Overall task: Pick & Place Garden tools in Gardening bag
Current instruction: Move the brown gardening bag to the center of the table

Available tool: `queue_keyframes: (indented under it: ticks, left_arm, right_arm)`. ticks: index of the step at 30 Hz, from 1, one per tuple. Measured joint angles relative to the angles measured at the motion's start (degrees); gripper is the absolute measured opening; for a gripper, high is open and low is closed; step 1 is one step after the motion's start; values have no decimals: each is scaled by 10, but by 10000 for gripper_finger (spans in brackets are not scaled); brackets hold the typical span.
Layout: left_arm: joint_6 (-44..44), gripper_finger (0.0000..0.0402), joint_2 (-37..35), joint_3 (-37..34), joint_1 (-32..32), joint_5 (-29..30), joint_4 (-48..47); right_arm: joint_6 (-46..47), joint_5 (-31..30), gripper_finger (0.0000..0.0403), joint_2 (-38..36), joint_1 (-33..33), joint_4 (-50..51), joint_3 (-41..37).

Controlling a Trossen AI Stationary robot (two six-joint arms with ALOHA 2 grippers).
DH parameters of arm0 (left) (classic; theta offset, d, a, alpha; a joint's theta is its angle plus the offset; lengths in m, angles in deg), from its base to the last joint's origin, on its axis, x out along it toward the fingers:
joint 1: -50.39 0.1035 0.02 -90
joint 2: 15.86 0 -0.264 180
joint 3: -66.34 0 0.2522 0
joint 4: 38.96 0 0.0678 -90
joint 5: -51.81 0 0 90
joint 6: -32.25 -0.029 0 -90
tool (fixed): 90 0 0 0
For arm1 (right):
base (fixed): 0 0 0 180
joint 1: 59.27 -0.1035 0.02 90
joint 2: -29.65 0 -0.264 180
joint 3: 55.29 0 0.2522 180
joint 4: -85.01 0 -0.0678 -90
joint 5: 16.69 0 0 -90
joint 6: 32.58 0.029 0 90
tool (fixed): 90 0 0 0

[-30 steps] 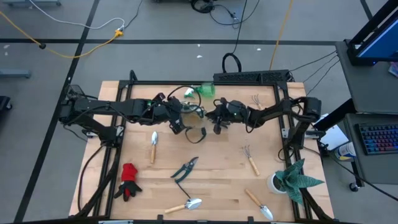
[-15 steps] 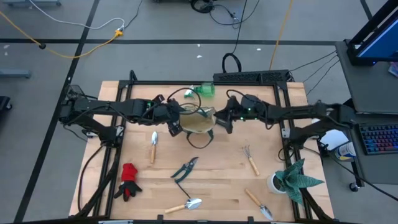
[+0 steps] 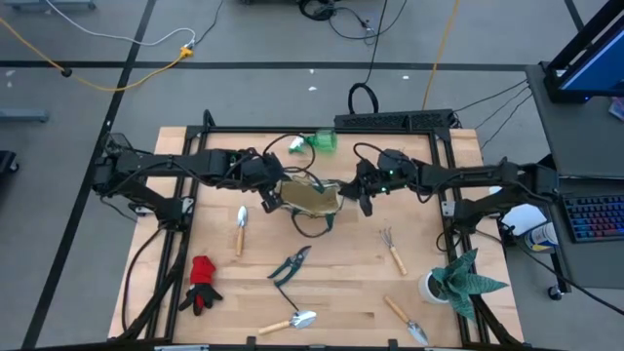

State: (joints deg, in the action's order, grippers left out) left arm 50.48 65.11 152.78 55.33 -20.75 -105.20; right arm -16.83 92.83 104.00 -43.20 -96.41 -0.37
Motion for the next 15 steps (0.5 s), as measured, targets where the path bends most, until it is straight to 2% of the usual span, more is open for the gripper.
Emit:
queue_keyframes:
  ticks: [3, 7, 15]
  left_arm:
    - [0, 9, 0, 0, 11, -17, -17]
    - [-12, 8, 3, 0, 24, -82, -29]
    - [-81, 21, 5, -1, 30, -162, -36]
  right_arm:
    - [7, 0, 1, 7, 2, 3, 0]
    - [27, 2, 0, 6, 2, 2, 0]
    - [147, 5, 10, 5, -6, -34, 0]
